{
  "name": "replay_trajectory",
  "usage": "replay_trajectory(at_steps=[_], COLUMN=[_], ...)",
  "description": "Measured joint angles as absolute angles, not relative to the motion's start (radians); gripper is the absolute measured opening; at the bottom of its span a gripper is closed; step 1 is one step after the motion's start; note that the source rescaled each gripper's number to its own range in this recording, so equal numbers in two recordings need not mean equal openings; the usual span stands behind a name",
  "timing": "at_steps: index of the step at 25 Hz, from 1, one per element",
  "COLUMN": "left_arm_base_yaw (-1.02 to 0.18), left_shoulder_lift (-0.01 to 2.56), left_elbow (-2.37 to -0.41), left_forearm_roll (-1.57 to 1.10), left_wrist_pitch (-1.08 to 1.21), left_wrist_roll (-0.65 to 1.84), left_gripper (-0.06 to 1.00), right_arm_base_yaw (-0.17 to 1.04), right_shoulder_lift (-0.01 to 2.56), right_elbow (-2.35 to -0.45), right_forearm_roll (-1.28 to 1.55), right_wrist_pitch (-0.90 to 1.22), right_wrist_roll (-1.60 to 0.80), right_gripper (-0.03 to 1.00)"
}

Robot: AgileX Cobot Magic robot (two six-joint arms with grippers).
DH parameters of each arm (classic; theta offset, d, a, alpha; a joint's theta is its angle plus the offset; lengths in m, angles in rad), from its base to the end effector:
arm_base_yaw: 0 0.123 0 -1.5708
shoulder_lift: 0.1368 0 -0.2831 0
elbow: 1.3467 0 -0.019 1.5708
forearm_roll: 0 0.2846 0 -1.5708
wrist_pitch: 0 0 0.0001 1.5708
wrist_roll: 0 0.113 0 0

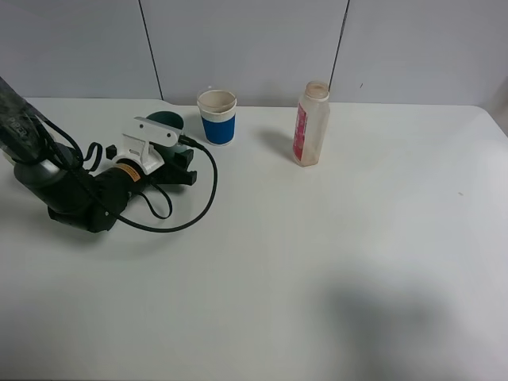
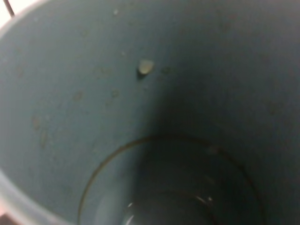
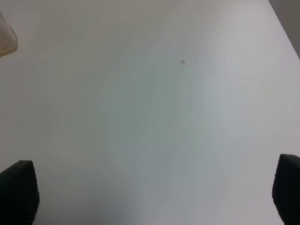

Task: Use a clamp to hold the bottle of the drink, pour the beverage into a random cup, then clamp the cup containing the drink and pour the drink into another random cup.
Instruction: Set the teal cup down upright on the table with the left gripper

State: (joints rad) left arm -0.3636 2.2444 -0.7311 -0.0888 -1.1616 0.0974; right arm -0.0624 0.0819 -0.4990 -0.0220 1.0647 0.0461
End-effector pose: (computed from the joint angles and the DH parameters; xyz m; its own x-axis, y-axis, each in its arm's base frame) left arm 0.3525 -0.1243 0.0095 -0.2277 0.1527 -0.9617 0.2958 0.9518 0.0811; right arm 0.0590 -0.0059 0.2785 -0.5272 0.0684 -0.8470 0.0974 0.9951 0.0198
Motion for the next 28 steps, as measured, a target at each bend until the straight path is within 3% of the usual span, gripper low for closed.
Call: replay_trajectory(at_steps=[17, 19, 22, 28], left_arm_base_yaw=[-0.364, -0.364, -0.364, -0.364], left_shoulder_lift=[2.245, 2.245, 2.245, 2.245], left_elbow=[-0.731, -0.731, -0.731, -0.731], left_forearm_roll=[-0.086, -0.086, -0.086, -0.087], left_wrist_pitch=[-1.171, -1.175, -1.189, -1.196], left_wrist_roll=[0.000, -0.070, -0.147, -0.168], left_gripper=[0.01, 0.07, 0.31, 0.41], right_arm_base_yaw=[-0.062, -0.062, -0.062, -0.062], right_shoulder_lift=[0.082, 0.082, 0.082, 0.082], right_elbow=[-0.499, -0.499, -0.499, -0.499], right_forearm_roll=[-0.022, -0.022, -0.022, -0.022], right_wrist_pitch=[1.065, 1.065, 1.065, 1.065], right_wrist_roll=[0.046, 0.046, 0.046, 0.046], right_gripper=[1.00, 1.00, 1.00, 1.00])
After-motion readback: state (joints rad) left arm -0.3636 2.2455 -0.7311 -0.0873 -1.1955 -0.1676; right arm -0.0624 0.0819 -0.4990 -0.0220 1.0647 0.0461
